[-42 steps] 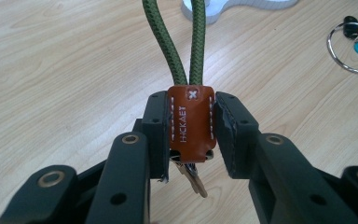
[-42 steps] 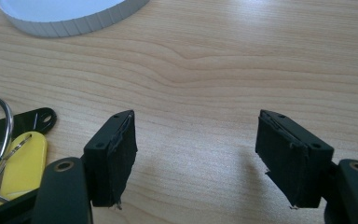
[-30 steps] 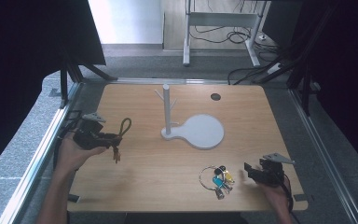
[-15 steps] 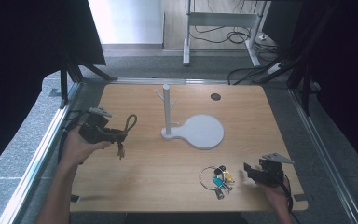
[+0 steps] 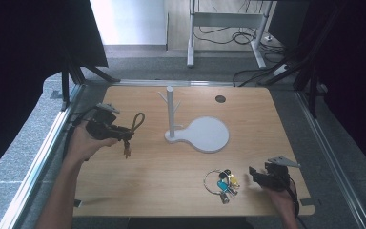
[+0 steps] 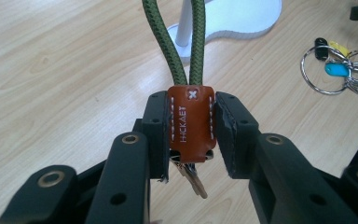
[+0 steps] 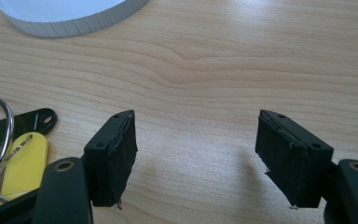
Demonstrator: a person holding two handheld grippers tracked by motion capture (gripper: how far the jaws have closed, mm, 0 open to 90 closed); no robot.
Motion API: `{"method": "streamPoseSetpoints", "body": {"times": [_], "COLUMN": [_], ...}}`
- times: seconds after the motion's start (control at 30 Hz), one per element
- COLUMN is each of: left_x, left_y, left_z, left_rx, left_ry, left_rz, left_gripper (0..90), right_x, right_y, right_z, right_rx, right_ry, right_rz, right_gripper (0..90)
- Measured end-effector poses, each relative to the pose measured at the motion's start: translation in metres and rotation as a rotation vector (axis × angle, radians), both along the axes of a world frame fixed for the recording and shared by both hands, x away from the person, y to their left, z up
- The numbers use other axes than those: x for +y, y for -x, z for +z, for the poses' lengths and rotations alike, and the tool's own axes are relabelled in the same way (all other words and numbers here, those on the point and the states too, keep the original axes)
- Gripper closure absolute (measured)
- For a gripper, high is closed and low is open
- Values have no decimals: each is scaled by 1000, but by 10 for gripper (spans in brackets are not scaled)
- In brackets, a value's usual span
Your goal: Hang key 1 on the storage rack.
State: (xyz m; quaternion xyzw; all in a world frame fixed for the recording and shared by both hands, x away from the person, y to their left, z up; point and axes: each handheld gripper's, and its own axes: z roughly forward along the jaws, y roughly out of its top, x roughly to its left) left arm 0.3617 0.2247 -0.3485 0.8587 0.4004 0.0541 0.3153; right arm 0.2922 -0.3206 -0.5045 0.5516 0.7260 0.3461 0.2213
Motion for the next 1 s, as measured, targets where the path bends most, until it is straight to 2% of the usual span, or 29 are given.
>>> {"method": "streamPoseSetpoints", "body": {"times": [0.2,0.4,0.8,1.0], "left_x": [-3,-8,-7,-7], "left_y": [-10,-21,-37,-44], "left_z": [6,9,13,19], "left_rx": [6,12,29,26], "left_ry": [5,-5,-22,-15], "left_rz": [-13,-27,-34,-43], "left_gripper": [673,673,673,673], "right_x": [0,3,2,3], "right_y": [0,0,0,0], "right_z": [0,2,1,0], "right_rx": [11,3,6,7], "right_ry": [5,11,12,15], "right_rz": [1,5,4,6], "right_gripper": [297,297,297,297]}}
